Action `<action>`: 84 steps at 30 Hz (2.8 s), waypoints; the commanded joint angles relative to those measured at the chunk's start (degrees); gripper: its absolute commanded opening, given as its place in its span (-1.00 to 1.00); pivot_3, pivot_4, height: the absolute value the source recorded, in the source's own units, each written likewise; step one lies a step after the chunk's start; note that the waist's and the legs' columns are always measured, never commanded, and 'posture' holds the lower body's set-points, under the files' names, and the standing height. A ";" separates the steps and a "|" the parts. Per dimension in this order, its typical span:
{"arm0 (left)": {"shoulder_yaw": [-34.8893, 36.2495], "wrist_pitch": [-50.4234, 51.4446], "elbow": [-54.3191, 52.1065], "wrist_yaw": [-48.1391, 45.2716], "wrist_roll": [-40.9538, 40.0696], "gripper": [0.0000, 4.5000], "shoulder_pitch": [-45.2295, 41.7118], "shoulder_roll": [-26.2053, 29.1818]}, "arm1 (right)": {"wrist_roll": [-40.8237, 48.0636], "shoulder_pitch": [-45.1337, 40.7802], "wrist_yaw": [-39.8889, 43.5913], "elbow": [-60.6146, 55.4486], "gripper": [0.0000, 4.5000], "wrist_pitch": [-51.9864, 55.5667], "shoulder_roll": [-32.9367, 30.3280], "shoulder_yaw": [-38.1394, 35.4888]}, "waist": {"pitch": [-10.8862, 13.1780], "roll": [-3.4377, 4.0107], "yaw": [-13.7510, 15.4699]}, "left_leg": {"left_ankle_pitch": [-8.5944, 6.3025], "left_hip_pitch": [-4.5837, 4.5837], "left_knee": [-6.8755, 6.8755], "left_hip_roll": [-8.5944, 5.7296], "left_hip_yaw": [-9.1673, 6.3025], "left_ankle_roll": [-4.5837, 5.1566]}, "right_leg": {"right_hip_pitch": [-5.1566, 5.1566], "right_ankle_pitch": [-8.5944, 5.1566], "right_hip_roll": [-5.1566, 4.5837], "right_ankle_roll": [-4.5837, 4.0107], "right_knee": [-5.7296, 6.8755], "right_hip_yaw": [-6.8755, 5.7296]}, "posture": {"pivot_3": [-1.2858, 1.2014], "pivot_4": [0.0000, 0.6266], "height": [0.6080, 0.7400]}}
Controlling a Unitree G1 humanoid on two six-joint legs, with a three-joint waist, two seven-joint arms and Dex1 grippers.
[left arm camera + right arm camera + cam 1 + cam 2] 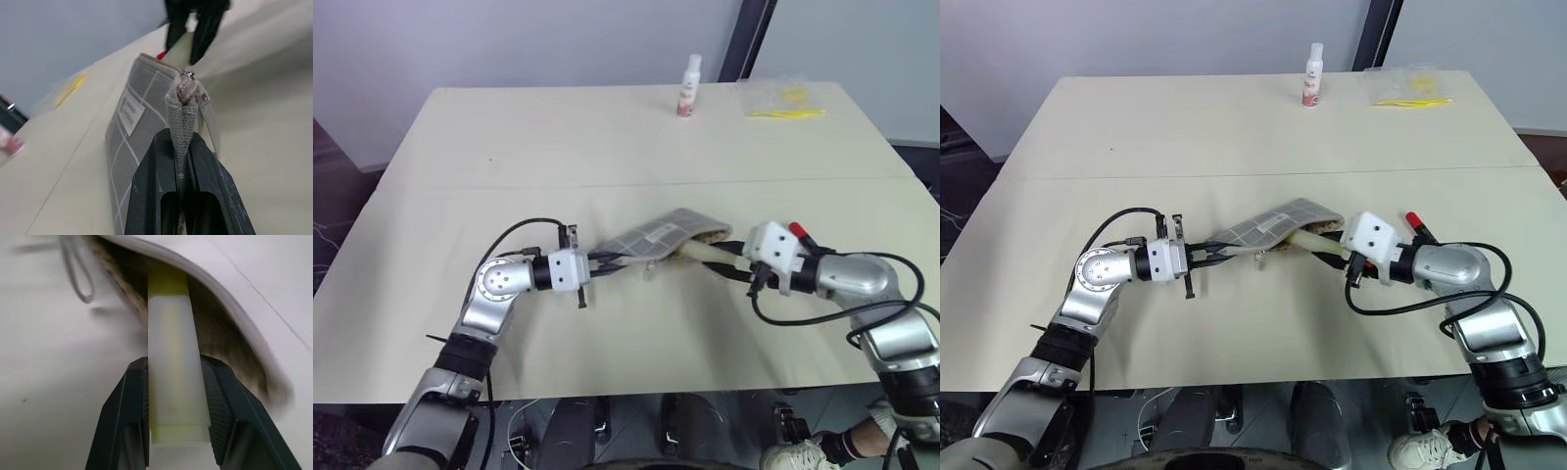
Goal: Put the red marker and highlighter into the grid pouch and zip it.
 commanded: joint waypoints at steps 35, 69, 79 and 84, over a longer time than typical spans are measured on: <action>1.71 -0.91 5.85 -0.65 -4.30 -1.00 -1.38 -5.30 | 13.71 16.94 -18.31 5.20 0.95 17.89 -1.59 -30.76 | 0.00 -0.01 0.09 | -0.03 0.06 0.05 0.00 -0.04 0.00 | 0.20 0.07 -0.04 -0.04 -0.23 -0.07 | 0.03 -0.52 1.00; 0.93 -1.38 6.27 -2.75 -4.13 -1.00 -3.72 -5.75 | 8.13 19.61 0.91 -5.44 -0.82 3.67 -7.41 -21.41 | 0.04 0.06 0.01 | -0.04 0.03 0.08 0.10 0.06 0.02 | 0.11 0.07 0.02 -0.02 -0.11 -0.06 | 0.03 -0.52 1.00; -1.14 0.52 2.68 -2.85 -3.01 -1.00 -4.93 -6.67 | -7.65 5.60 1.46 -1.30 -0.82 -9.74 -10.00 -6.05 | 0.06 0.10 -0.01 | 0.01 -0.02 0.08 0.08 0.10 0.09 | 0.08 0.08 0.04 -0.02 -0.10 -0.06 | 0.03 -0.52 1.00; -1.44 0.77 2.91 -3.17 -3.08 -1.00 -5.60 -7.11 | -10.74 -2.54 1.71 -1.13 -0.82 -12.46 -6.42 0.87 | 0.06 0.09 -0.10 | 0.03 -0.02 0.08 0.10 0.09 0.13 | 0.07 0.09 0.06 -0.02 -0.08 -0.06 | 0.03 -0.52 1.00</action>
